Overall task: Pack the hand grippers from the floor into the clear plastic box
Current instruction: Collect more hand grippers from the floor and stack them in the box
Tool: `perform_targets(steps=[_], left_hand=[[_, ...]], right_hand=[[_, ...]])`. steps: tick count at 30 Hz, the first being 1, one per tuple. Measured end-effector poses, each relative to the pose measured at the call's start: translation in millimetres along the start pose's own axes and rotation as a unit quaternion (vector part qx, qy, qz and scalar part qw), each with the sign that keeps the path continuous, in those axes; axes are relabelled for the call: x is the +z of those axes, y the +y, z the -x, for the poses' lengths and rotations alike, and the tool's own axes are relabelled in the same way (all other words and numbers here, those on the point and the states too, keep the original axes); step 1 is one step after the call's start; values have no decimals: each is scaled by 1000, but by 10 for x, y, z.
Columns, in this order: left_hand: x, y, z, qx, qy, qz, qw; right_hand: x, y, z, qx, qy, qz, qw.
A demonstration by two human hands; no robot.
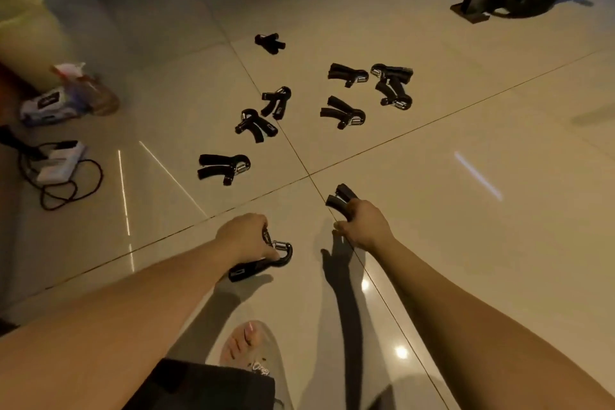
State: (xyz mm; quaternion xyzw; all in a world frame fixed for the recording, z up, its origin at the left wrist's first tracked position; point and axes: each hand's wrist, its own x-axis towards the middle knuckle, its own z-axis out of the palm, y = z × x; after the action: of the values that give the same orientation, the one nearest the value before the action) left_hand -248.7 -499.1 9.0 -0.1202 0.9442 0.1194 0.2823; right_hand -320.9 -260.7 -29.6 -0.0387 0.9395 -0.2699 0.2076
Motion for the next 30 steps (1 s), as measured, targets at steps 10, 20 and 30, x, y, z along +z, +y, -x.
perform_targets(steps=[10, 20, 30], left_hand=[[1050, -508, -322, -43, 71, -38, 996], [980, -133, -443, -28, 66, 131, 989], [260, 643, 52, 140, 120, 208, 961]], right_hand=[[445, 581, -787, 12, 30, 75, 997], [493, 589, -615, 78, 51, 76, 993], [-670, 391, 45, 62, 138, 10, 988]])
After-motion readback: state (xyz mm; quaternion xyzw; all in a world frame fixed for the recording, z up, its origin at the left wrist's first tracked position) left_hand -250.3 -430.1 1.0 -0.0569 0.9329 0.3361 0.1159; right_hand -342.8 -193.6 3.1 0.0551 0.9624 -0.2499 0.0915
